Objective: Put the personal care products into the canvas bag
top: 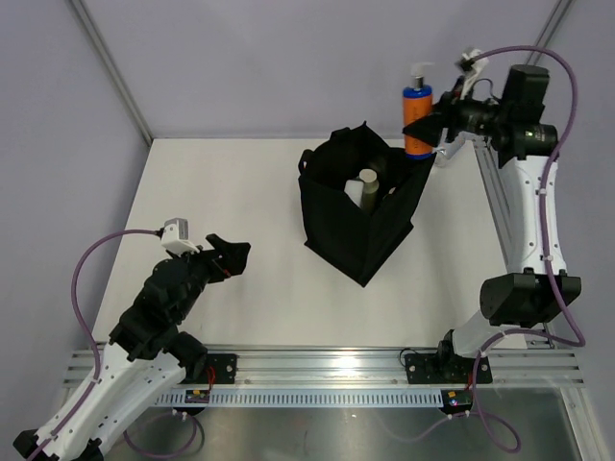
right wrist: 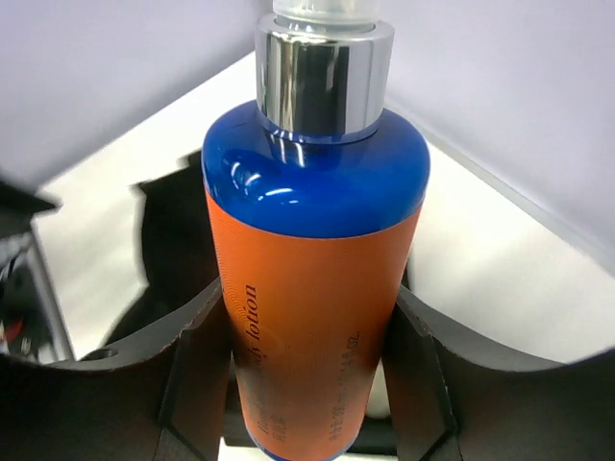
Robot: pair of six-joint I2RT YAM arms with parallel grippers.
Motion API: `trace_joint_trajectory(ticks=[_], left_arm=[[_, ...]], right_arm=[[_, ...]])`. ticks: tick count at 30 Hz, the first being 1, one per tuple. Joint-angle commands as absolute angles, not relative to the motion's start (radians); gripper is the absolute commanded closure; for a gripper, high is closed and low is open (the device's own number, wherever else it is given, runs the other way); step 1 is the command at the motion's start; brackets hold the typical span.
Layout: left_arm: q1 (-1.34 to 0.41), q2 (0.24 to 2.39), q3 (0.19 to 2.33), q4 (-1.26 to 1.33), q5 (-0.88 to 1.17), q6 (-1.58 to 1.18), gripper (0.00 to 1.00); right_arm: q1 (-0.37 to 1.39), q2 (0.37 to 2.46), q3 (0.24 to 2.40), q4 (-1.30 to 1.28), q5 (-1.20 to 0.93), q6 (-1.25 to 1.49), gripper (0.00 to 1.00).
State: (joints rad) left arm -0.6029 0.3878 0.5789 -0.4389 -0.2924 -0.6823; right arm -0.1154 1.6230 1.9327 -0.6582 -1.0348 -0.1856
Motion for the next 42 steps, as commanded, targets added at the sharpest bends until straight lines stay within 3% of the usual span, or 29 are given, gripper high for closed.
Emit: trace_joint_trajectory(ticks=[1,6,17,19,20,25,26,29,42], left_arm=[[-0.6,0.379,0.588,-0.416,-0.299,-0.693,0.01],[-0.6,0.365,0.588,-0.429,-0.301,-0.706,0.01],[-0.6,0.362,0.589,-0.433,-0.307,-0.703,0.01],[-0.6,0.365,0.591,-0.431,-0.305,-0.703,0.01],[-0.6,0.367,0.589,-0.428,-0.305,-0.701,0.01],[-0.6,0.373,0.588,-0.422,-0.304,-0.698,0.01],[-0.6,0.374,0.586,-0.419,-0.304,-0.698,0.01],[-0.6,0.376,0.586,-0.419,-0.304,-0.696,0.01],[-0.6,0.383,0.583,-0.41,-0.302,-0.693,0.01]], right_arm=[[0.018,1.604,1.959,-0.738,-1.048,-0.446,1.0],[0.164,1.66,1.979,-0.756,-0.916,-0.474,1.0],[0.221,1.727,2.025,-0.824,-0.884,-0.538,0.94],[0.224,1.727,2.019,-0.822,-0.877,-0.537,0.88],[0.225,1.726,2.017,-0.819,-0.871,-0.537,0.79],[0.226,1.721,1.993,-0.807,-0.851,-0.535,0.56],[0.227,1.721,1.99,-0.804,-0.844,-0.537,0.36],[0.225,1.72,1.982,-0.801,-0.835,-0.54,0.17],[0.227,1.718,1.968,-0.796,-0.831,-0.546,0.14]])
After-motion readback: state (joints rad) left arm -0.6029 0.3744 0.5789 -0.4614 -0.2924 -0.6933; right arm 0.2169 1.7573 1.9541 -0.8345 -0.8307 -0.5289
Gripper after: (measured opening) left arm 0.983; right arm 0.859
